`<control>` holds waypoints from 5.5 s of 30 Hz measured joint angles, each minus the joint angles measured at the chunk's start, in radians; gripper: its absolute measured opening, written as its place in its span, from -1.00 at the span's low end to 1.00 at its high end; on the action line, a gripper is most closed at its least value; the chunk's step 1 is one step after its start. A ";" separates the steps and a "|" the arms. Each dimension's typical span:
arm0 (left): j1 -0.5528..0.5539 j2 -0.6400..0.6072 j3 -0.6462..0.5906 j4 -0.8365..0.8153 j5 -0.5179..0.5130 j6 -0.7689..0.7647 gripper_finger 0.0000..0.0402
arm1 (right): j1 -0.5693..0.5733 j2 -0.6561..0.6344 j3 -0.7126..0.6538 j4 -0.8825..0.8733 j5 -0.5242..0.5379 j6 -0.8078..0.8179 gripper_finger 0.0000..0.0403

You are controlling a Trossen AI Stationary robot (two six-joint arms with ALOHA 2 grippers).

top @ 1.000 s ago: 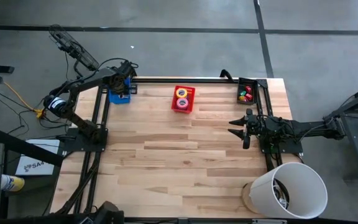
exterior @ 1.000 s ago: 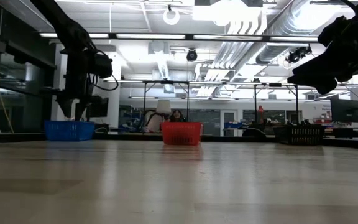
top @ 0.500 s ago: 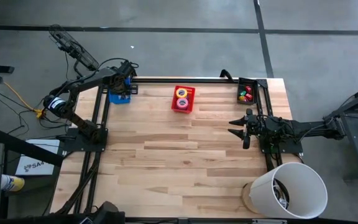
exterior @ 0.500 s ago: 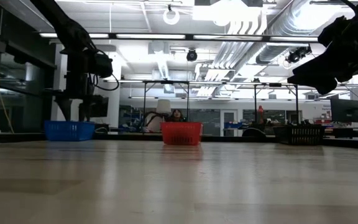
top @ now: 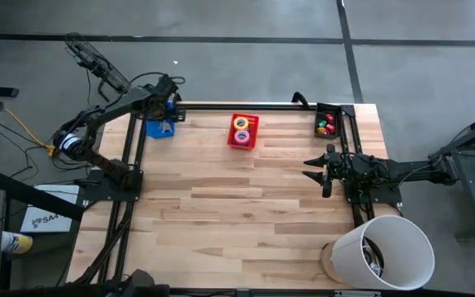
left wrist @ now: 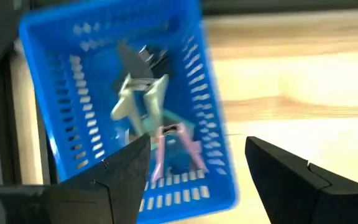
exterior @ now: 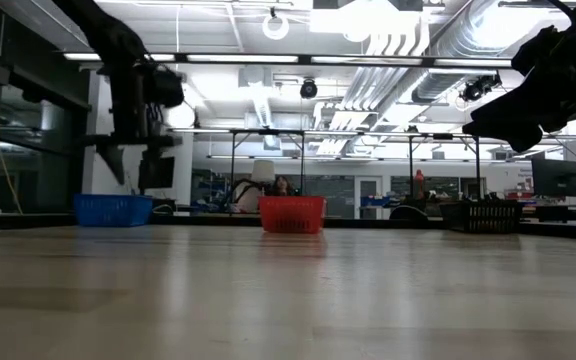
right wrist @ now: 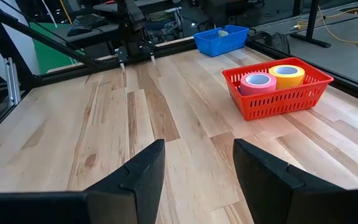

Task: Pick and place Stapler, Stapler remover, tape
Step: Return to Home Position

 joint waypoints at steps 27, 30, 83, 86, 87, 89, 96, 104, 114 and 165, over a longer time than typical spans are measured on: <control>-0.704 -0.337 0.091 0.474 -0.022 0.063 0.29 | 0.000 0.000 0.000 0.000 0.000 0.000 -0.10; -0.797 -0.336 0.091 0.506 -0.108 0.062 0.29 | 0.000 0.000 0.000 0.000 0.000 0.000 -0.10; -0.994 -1.444 -0.766 0.502 0.175 0.175 0.29 | 0.000 0.011 0.001 0.000 0.000 0.000 -0.10; -0.993 -1.443 -0.765 0.498 0.181 0.248 0.29 | 0.000 0.011 0.001 0.000 0.000 0.000 -0.10; -0.993 -1.443 -0.765 0.503 0.184 0.287 0.29 | 0.000 0.011 0.001 0.000 0.000 0.000 -0.10; -0.993 -1.444 -0.765 0.520 0.194 0.352 0.29 | 0.000 0.011 0.001 0.000 0.000 0.000 -0.10; -0.993 -1.443 -0.765 0.517 0.203 0.433 0.29 | 0.000 0.011 0.001 0.000 0.000 0.000 -0.10; -0.993 -1.443 -0.769 0.620 0.200 0.489 0.29 | 0.000 0.011 0.001 0.000 0.000 0.000 -0.10; -0.993 -1.443 -0.975 0.934 0.131 0.461 0.29 | 0.000 0.011 0.000 0.000 0.000 0.000 -0.10; -0.993 -1.409 -0.987 0.822 0.086 0.480 0.29 | 0.000 0.011 0.000 0.000 0.000 0.000 -0.10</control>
